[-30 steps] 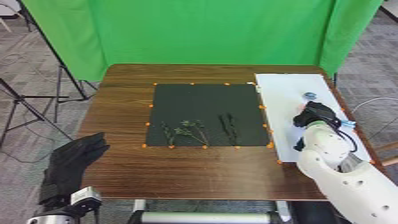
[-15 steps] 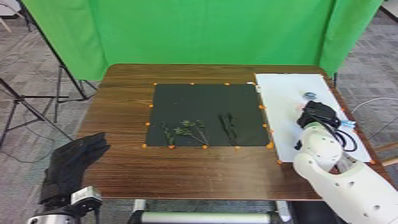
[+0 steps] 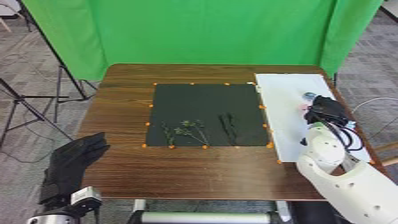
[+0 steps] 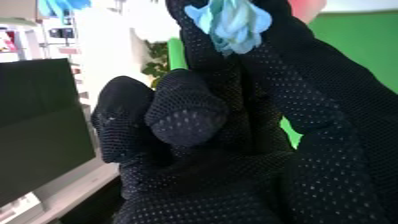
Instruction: Arrange flowers
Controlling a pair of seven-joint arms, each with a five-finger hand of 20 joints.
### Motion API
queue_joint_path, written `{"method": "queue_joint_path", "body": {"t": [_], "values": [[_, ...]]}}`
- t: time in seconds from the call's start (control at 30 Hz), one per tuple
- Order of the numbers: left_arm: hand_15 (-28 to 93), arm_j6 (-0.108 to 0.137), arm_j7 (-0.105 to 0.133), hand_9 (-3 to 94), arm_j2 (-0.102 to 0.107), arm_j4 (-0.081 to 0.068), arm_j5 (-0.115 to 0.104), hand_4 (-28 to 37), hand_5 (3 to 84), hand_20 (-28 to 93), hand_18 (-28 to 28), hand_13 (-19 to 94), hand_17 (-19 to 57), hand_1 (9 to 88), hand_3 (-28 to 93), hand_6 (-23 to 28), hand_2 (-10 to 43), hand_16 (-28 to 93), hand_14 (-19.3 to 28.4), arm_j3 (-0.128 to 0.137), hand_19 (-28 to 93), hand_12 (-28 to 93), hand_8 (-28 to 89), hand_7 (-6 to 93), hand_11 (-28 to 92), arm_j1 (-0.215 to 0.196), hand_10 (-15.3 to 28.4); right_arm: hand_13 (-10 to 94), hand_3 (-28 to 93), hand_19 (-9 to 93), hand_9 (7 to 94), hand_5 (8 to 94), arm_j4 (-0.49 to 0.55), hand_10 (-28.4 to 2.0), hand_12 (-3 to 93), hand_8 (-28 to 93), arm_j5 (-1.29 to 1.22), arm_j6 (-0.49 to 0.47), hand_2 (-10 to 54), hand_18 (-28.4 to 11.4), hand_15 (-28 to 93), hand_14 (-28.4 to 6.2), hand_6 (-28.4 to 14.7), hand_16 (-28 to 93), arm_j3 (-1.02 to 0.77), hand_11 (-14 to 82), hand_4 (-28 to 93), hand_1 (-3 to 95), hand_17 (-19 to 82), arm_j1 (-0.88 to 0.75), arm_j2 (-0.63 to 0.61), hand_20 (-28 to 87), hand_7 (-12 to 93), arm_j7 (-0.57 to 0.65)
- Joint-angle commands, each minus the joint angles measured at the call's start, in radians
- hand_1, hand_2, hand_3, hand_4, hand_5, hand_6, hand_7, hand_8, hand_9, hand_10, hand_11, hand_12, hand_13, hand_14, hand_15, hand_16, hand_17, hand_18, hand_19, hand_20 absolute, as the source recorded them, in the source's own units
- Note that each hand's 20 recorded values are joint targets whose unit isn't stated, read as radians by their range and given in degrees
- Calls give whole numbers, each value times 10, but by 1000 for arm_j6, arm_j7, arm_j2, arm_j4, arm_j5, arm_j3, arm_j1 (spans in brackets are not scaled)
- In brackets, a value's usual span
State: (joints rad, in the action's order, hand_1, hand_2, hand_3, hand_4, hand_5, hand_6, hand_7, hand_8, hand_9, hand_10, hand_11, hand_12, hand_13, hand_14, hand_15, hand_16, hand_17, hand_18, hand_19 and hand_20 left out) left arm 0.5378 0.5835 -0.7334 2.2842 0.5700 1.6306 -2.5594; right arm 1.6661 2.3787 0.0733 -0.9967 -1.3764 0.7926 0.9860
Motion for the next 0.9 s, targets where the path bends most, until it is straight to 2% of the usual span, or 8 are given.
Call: {"method": "queue_joint_path", "body": {"t": [0.03, 0.27, 0.37, 0.53, 0.57, 0.73, 0.83, 0.9], "values": [[650, -5, -5, 432, -8, 6, 3, -180, 531, 137, 234, 282, -81, 281, 808, 153, 62, -141, 281, 9, 604, 101, -105, 208, 375, -19, 225, 846, 773, 932, 913, 744, 33, -79, 400, 84, 27, 31, -95, -151, 706, -53, -13, 285, -8, 177, -283, 602, 640, 27, -21, 330, 431, -2], [650, 1, 4, 431, -6, 9, -1, -180, 531, 136, 234, 282, -81, 281, 808, 153, 62, -140, 280, 16, 604, 100, -105, 208, 376, -31, 226, 847, 785, 932, 918, 751, 83, -82, 405, 81, 34, 46, -95, -152, 706, -53, -12, 293, -3, 174, -283, 598, 645, 50, -16, 337, 430, -30], [650, -1, -4, 432, -10, 11, 4, -180, 531, 136, 233, 282, -81, 281, 809, 153, 62, -140, 281, 23, 604, 100, -105, 209, 376, -34, 226, 847, 789, 932, 919, 753, 125, -82, 406, 82, 27, 55, -95, -152, 706, -54, -13, 295, 14, 174, -283, 596, 645, 66, -14, 339, 429, -50], [650, 1, -3, 431, -11, 11, -1, -180, 531, 136, 234, 282, -81, 281, 808, 152, 62, -140, 281, 32, 604, 100, -104, 209, 376, -43, 226, 846, 793, 932, 920, 755, 194, -86, 410, 87, 4, 63, -95, -153, 708, -55, -14, 298, 83, 174, -283, 596, 645, 128, 14, 343, 426, -96], [650, 5, 3, 431, -10, 11, -7, -180, 531, 136, 234, 282, -81, 281, 808, 152, 62, -140, 281, 33, 604, 100, -104, 209, 375, -48, 227, 846, 793, 932, 919, 755, 205, -86, 411, 88, -2, 62, -95, -153, 708, -55, -15, 299, 102, 175, -283, 596, 645, 147, 26, 343, 425, -109], [650, 5, -4, 431, -17, 9, -9, -181, 531, 136, 234, 282, -81, 282, 808, 153, 62, -141, 281, 46, 604, 100, -104, 208, 375, -56, 227, 845, 796, 932, 919, 755, 261, -88, 412, 96, -33, 55, -95, -154, 708, -56, -16, 303, 195, 175, -283, 596, 645, 218, 89, 348, 420, -169], [650, 15, 10, 431, -18, 6, -26, -181, 532, 136, 234, 282, -81, 282, 808, 153, 62, -141, 280, 52, 604, 101, -104, 207, 375, -64, 226, 841, 797, 932, 918, 754, 260, -90, 413, 99, -27, 46, -95, -154, 712, -58, -16, 305, 252, 177, -283, 596, 643, 252, 167, 351, 419, -197], [651, 13, 2, 431, -24, 6, -24, -180, 531, 136, 234, 283, -81, 282, 808, 153, 62, -140, 281, 60, 604, 101, -104, 207, 375, -67, 226, 840, 798, 932, 917, 753, 260, -90, 414, 101, -36, 35, -95, -155, 713, -58, -17, 306, 282, 177, -283, 595, 642, 263, 211, 353, 419, -224]]}}
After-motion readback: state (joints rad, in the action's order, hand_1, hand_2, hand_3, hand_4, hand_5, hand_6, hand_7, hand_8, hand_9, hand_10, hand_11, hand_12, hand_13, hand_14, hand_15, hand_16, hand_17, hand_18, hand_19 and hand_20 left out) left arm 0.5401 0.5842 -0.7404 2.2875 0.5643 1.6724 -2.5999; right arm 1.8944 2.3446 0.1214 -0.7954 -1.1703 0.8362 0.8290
